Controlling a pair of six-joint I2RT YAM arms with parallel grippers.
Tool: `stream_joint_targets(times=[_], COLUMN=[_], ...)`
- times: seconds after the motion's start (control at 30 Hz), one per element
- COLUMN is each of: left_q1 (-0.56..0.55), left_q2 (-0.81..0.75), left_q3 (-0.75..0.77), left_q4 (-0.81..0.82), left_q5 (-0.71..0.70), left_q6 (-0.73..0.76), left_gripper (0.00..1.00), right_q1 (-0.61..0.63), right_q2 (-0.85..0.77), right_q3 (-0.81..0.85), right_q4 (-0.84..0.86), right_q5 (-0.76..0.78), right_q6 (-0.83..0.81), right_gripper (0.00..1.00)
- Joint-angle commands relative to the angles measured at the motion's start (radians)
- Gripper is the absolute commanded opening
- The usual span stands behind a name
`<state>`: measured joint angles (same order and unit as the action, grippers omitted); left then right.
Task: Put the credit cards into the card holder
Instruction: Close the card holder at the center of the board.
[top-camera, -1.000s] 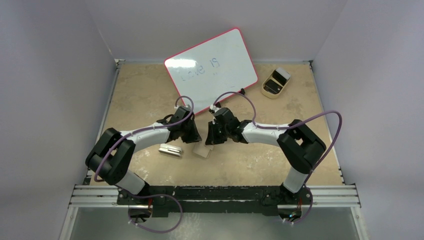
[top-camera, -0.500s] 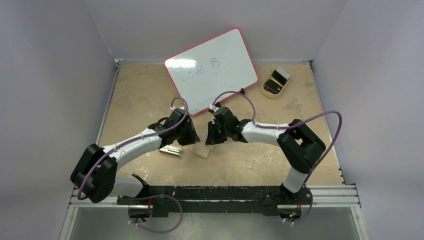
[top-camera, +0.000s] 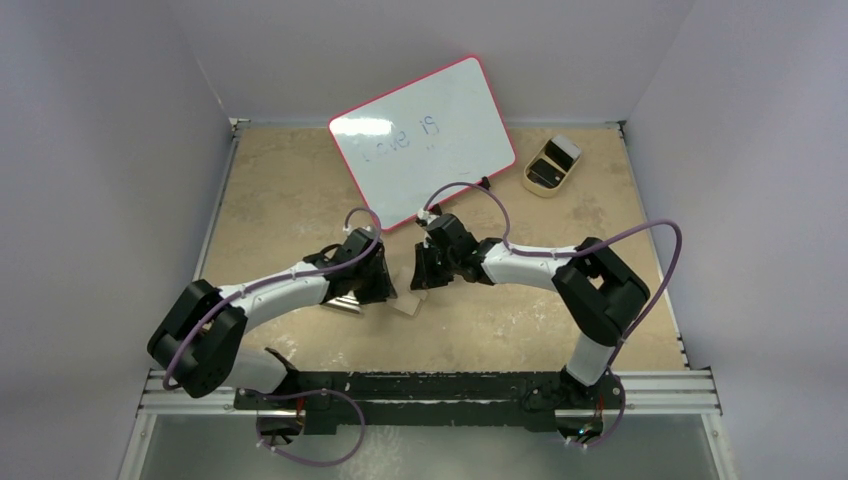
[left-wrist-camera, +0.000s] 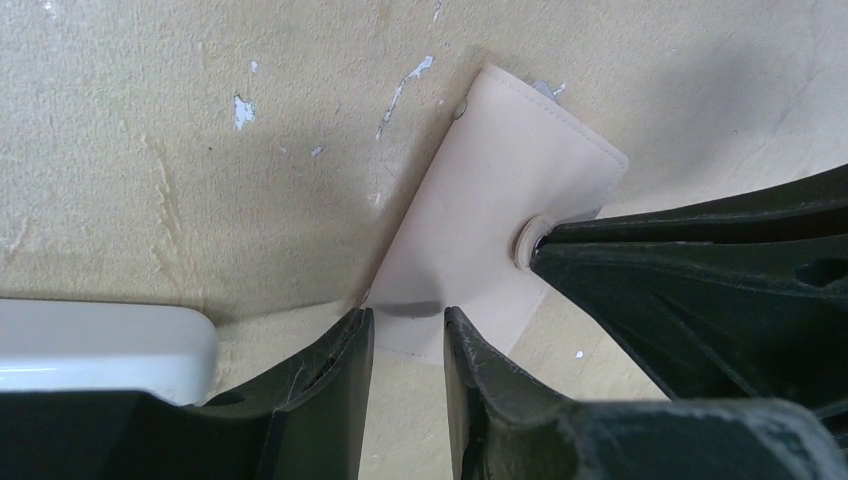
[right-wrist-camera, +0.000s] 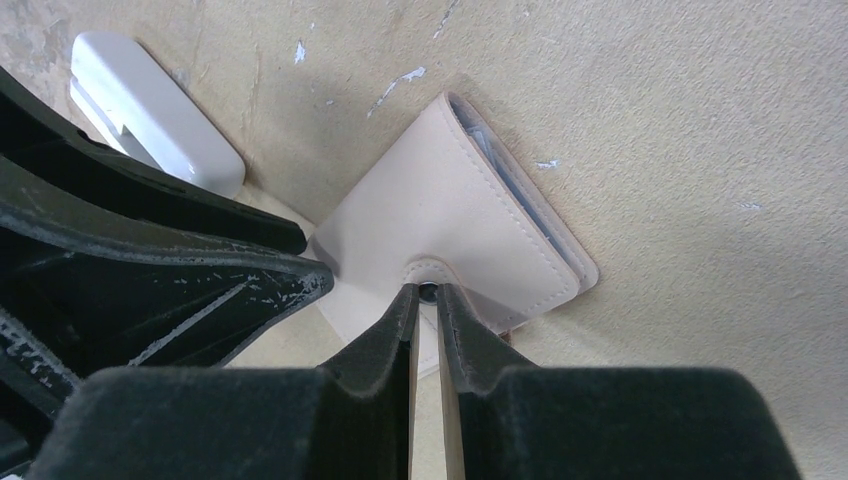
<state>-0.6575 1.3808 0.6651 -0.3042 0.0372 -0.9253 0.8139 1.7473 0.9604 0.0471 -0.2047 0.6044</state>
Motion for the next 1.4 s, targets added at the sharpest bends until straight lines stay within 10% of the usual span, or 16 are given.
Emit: stream_joint_targets(times=[0.0, 1.37], left_q1=[-0.007, -0.008], left_q2=[0.019, 0.052], left_q3=[-0.014, -0.02], left_q4=[0.061, 0.109], left_q5=[-0.027, -0.054], left_q6=[-0.024, -0.057], left_gripper=[0.28, 0.18], right_q1=[0.011, 0.083], right_q2=[0.007, -0.079], right_q3=[0.03, 0.09], right_q4=[-0.006, -0.228], right_q5=[-0.022, 0.212], right_q6=[-0.024, 0.0], right_gripper=[0.13, 0.11])
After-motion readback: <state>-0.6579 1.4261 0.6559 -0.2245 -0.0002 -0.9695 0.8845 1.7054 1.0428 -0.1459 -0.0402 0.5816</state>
